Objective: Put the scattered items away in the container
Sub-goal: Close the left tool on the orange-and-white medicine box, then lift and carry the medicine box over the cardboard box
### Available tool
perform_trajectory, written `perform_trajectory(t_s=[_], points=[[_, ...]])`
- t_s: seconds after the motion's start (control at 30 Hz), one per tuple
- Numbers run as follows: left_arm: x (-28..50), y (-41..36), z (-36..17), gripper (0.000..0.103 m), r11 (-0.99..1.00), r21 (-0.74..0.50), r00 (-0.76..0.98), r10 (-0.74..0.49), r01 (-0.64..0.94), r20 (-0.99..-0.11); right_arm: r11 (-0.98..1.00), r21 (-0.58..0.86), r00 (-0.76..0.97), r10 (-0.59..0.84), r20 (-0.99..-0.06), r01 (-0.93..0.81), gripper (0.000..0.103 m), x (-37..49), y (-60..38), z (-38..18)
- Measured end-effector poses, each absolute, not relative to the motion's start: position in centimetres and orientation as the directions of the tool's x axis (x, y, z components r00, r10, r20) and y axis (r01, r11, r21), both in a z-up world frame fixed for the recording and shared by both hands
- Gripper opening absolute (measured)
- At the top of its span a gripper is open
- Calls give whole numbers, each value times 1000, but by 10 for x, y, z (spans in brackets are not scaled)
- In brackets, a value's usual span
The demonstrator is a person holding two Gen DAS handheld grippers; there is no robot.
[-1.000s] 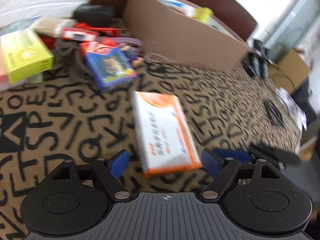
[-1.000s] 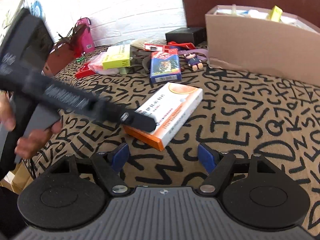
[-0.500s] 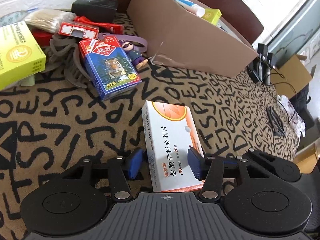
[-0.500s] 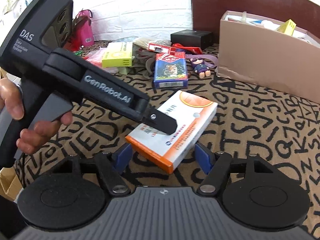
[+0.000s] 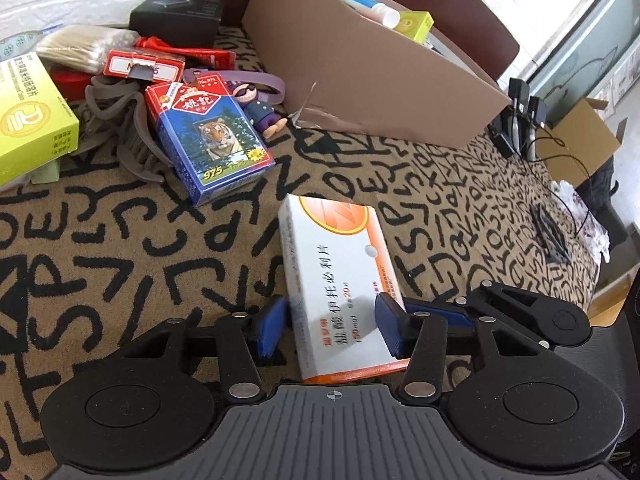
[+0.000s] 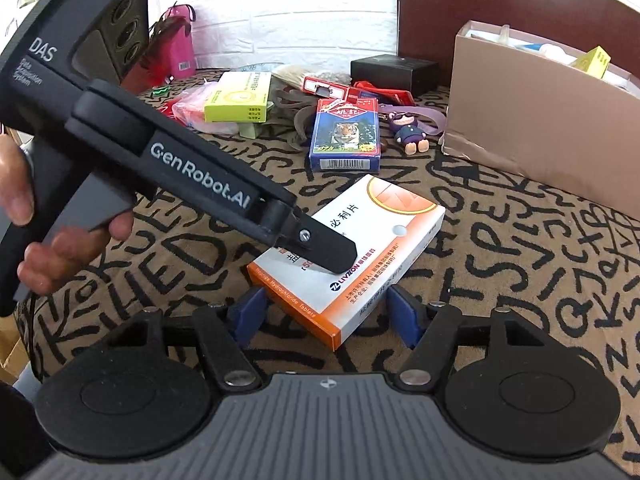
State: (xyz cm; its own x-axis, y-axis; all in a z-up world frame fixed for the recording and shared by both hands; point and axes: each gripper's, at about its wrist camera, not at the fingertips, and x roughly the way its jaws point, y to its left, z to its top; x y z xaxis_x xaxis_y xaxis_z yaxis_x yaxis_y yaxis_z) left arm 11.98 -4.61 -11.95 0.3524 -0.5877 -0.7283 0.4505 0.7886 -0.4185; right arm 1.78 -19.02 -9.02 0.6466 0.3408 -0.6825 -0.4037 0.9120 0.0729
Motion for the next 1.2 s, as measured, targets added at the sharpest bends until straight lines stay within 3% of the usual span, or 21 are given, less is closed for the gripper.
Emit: perform_trajectory(t_s=[0.3,0.6,0.7,0.9,1.2], points=[[105,-43,-102,58,783,-436,370,-603,443,-707,915,115,654,359,-666,-386,70,4,-197,-73],[107,-55,-41,57,763,-424,477,-640,487,-603,909,-13,754,338,-564,-417,70,3,-209,-18],[121,-61,-21,53,759,-420,500,-646,497,-576,909,-42,781,332,-529,-414,70,13,-215,-1],[158,-87,15,53,770,-382,565,-636,511,-526,915,-96,829,305,-468,-391,70,50,-231,28],[235,-118,21,54,808,-389,607,-590,444,-533,896,-79,793,342,-504,-437,70,140,-268,42]])
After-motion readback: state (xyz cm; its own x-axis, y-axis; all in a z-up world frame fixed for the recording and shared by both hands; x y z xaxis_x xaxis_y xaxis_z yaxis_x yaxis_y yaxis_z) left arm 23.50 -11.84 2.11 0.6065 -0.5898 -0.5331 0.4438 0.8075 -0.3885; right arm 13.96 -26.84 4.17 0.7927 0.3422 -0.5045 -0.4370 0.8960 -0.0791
